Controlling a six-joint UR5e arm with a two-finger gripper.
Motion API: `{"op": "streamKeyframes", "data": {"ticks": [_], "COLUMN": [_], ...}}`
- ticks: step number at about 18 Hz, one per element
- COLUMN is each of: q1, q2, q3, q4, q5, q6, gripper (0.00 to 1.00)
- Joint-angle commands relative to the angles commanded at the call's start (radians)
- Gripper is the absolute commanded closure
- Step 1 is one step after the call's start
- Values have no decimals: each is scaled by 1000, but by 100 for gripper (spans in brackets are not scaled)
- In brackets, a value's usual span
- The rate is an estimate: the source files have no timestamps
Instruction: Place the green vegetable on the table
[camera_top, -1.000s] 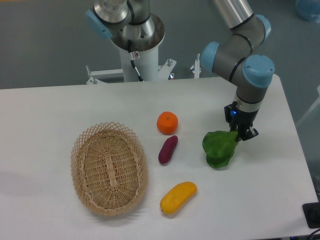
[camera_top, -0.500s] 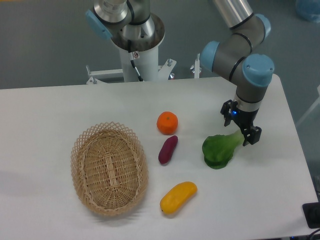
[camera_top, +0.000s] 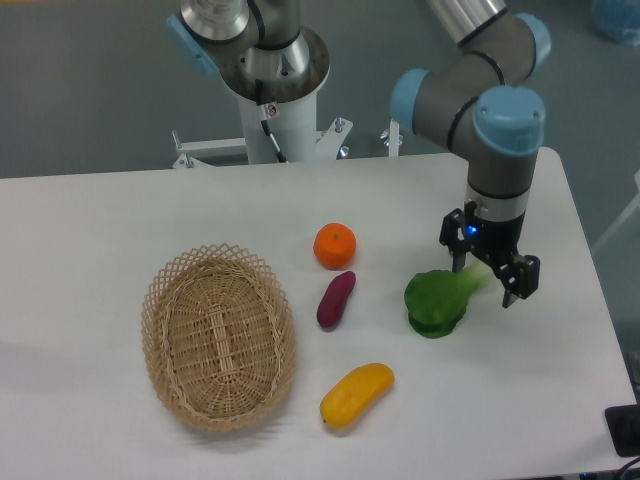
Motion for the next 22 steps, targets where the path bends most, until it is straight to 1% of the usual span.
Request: {"op": "streamKeyframes", "data": {"ticks": [1, 2, 3, 4, 5, 6, 7, 8, 9, 10, 14, 16, 18, 20, 22], "q1": [-5, -5, -5, -5, 0, 3, 8, 14, 18, 30, 67, 101, 138, 164, 184], "q2": [17, 34, 48, 54, 54, 54, 45, 36, 28, 25, 29, 34, 37, 39, 39], "q3": [6, 24, 49, 89, 138, 197, 262, 312, 345, 357, 357, 357, 357, 357, 354], "q4": [-32, -78, -138, -199, -273, -346, -406, -445, -465, -468, -474, -488, -510, -511, -511], "q5": [0, 0, 0, 0, -2, -2, -2, -3, -3, -2, 0, 3, 5, 2, 0], "q6": [-2, -3, -3, -3, -3, -3, -3, -3, -2, 0, 43, 101, 197, 271, 305], "gripper": [0, 0, 0, 0, 0, 0, 0, 0, 0, 0, 0, 0, 0, 0, 0]}}
